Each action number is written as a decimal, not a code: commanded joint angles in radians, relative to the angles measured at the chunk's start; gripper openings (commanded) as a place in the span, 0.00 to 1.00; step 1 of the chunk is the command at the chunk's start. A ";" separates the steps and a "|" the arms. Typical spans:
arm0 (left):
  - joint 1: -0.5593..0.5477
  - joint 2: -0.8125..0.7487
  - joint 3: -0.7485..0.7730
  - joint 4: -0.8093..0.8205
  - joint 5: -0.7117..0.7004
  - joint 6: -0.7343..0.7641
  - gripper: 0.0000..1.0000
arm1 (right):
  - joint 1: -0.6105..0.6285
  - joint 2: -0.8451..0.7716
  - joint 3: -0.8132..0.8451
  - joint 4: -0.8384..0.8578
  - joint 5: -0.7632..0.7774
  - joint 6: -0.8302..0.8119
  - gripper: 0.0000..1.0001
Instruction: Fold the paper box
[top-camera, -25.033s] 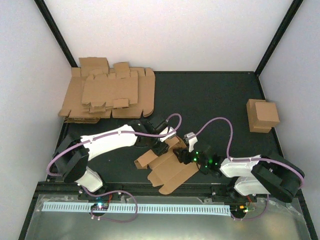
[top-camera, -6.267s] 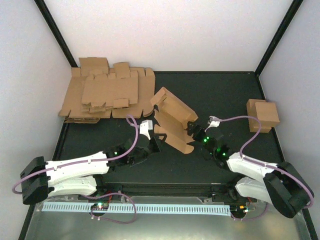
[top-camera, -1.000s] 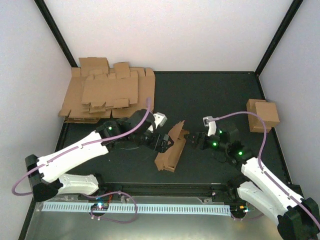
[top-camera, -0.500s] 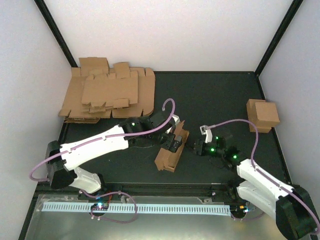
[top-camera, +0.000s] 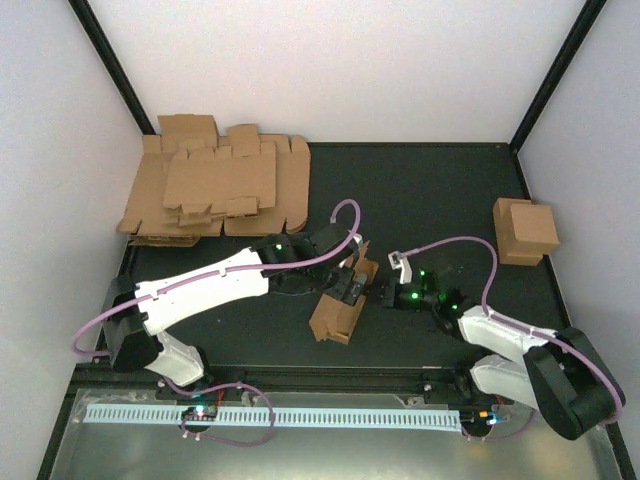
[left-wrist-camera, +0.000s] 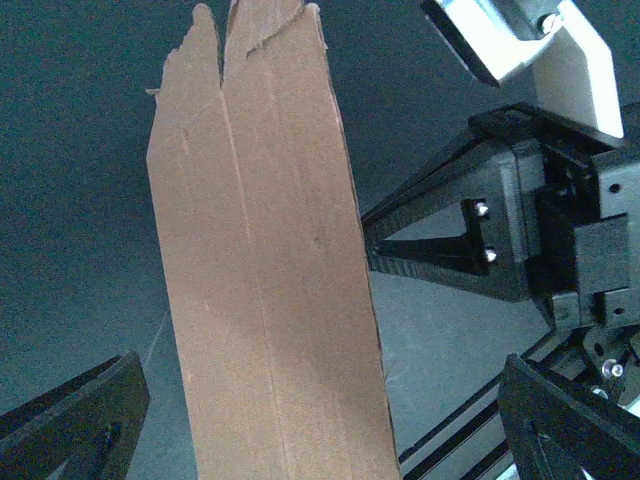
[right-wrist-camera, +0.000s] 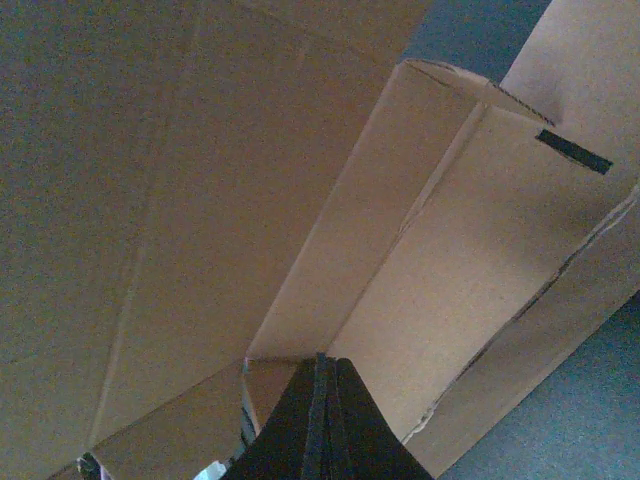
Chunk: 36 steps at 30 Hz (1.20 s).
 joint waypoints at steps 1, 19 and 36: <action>-0.006 -0.005 0.002 -0.009 -0.036 -0.019 0.99 | 0.018 0.060 0.011 0.088 -0.009 0.024 0.02; 0.053 -0.037 -0.047 -0.052 -0.047 0.020 0.94 | 0.038 0.188 0.058 0.020 0.024 -0.018 0.02; 0.097 -0.089 -0.052 -0.167 -0.135 0.060 0.79 | 0.038 0.237 0.067 -0.023 0.036 -0.055 0.02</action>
